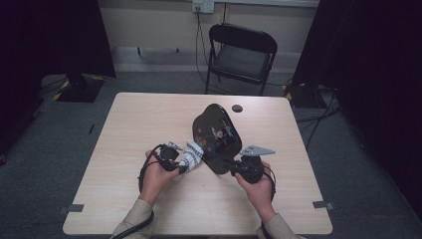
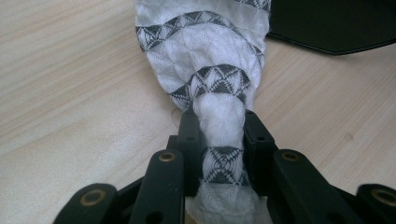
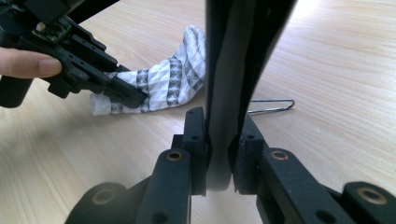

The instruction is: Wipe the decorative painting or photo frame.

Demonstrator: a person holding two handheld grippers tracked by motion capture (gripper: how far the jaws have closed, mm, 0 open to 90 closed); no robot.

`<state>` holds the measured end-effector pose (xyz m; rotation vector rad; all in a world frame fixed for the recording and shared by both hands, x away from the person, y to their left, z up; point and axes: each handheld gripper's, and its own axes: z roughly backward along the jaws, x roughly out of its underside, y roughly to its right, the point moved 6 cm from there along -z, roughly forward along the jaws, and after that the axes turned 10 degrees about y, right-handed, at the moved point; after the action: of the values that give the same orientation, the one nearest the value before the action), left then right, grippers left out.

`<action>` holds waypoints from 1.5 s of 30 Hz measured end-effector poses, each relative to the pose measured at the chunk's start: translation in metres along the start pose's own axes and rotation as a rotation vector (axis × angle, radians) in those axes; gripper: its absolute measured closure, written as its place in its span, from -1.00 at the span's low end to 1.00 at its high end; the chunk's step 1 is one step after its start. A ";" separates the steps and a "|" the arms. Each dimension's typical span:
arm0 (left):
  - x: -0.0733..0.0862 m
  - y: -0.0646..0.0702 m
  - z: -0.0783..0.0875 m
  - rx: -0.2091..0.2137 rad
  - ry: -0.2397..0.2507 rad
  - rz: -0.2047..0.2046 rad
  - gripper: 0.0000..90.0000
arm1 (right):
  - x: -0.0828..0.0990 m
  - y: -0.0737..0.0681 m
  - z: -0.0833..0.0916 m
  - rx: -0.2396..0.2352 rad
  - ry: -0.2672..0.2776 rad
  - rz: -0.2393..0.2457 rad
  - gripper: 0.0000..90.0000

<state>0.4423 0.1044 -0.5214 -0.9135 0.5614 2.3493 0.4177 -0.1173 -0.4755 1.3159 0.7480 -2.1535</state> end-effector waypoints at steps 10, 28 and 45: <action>0.003 0.001 0.005 -0.002 -0.014 0.007 0.63 | 0.000 -0.001 0.002 0.001 -0.001 0.010 0.74; -0.082 0.001 0.091 -0.031 0.246 -0.020 0.64 | -0.010 -0.002 0.013 0.009 0.039 0.000 0.75; -0.136 0.032 0.086 0.013 0.313 -0.102 0.63 | -0.011 -0.002 0.012 0.006 0.040 0.003 0.76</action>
<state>0.4652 0.0814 -0.3608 -1.2838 0.6342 2.1227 0.4129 -0.1222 -0.4609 1.3660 0.7552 -2.1351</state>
